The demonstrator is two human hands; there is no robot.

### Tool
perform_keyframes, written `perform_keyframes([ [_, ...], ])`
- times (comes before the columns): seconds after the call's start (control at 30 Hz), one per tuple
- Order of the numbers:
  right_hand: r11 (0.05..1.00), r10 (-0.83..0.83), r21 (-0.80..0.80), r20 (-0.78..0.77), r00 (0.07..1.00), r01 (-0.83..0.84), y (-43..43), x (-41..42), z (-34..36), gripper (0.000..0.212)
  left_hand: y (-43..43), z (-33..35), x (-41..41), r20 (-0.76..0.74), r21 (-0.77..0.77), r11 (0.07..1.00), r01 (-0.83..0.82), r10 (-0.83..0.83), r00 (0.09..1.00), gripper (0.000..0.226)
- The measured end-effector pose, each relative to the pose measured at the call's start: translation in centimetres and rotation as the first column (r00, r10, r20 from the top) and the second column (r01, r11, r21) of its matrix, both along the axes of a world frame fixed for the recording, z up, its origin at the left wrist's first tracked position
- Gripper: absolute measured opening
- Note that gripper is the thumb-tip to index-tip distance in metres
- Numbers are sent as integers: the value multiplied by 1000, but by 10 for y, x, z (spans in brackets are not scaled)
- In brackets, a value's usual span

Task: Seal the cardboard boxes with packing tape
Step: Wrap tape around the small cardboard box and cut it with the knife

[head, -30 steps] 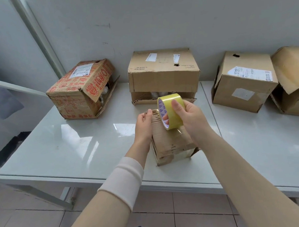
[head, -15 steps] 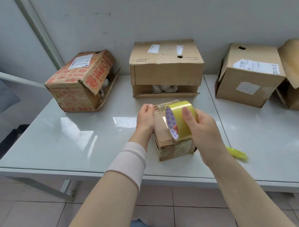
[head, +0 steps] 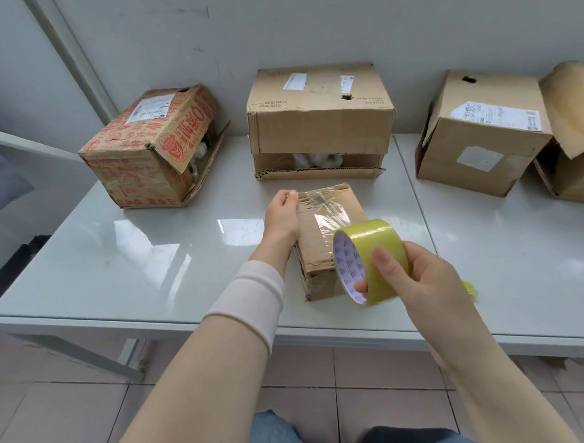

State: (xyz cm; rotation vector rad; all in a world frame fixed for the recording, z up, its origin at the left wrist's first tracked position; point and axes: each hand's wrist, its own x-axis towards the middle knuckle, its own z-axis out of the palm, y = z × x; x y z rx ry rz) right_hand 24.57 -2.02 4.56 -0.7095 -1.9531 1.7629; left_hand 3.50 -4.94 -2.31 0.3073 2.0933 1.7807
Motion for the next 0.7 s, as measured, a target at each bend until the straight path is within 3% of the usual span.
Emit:
perform_keyframes([
  [0.1,997,-74,-22,-1,997,74,-2,2,-4,38,0,0,1,1,13,1000,-4,4,1000,23],
  [0.3,994,-103,-23,123,987,107,-14,9,-34,41,0,-1,0,4,9,1000,-6,6,1000,25],
  [0.53,994,-99,-33,137,986,105,-11,1,-46,37,3,-1,-4,-11,-34,999,1,-2,1000,24],
  [0.63,993,-104,-46,125,987,110,-8,-12,-50,28,3,10,-12,-271,-256,967,-6,-66,960,27],
  [0.7,993,-99,-55,118,988,106,-3,-22,-51,24,0,22,-12,-515,-394,917,57,-272,813,41],
])
